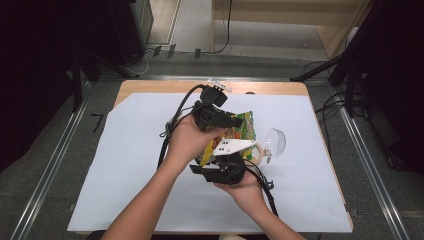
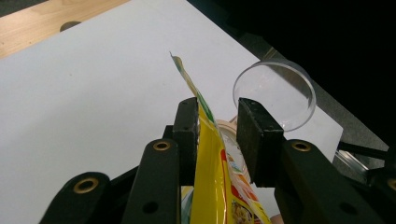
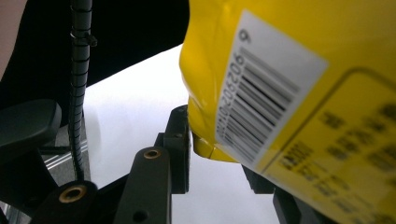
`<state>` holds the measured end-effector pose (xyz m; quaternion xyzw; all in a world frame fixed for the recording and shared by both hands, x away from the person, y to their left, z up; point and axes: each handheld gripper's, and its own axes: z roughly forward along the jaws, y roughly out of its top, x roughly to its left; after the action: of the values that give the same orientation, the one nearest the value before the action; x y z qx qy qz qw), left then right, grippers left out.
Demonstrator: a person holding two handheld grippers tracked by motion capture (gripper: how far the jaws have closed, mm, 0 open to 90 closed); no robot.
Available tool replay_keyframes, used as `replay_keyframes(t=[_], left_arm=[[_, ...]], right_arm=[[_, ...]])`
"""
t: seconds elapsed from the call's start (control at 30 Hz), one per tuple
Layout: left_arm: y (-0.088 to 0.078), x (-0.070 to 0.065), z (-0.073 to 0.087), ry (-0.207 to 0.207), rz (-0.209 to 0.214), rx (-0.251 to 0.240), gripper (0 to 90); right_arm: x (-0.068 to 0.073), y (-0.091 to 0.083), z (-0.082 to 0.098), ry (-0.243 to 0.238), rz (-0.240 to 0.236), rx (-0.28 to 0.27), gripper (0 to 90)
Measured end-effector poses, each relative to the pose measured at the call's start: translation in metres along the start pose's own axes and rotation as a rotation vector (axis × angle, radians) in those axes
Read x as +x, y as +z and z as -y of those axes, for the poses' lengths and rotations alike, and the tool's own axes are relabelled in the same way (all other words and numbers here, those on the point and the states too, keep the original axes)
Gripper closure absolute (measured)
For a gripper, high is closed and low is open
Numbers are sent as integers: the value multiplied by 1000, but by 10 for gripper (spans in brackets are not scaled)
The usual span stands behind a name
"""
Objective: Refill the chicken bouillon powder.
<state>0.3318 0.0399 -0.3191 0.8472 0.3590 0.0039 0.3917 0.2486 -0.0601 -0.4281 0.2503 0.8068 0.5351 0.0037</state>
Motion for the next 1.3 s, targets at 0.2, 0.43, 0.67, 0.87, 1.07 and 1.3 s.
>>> replay_keyframes(t=[0.2,0.43,0.67,0.87,1.07,1.3], left_arm=[[2,-1,-1,9,-4,12,700],[2,0,1,9,2,12,701],[2,1,2,11,11,10,701],[3,3,1,10,19,16,700],[1,3,0,3,30,11,700],[2,7,-2,-17,50,18,698]], right_arm=[[0,0,1,-1,0,-5,678],[1,2,3,0,5,2,679],[0,2,3,-4,9,10,682],[0,3,2,-5,8,14,683],[1,1,0,-2,6,9,688],[0,1,0,-4,3,11,690]])
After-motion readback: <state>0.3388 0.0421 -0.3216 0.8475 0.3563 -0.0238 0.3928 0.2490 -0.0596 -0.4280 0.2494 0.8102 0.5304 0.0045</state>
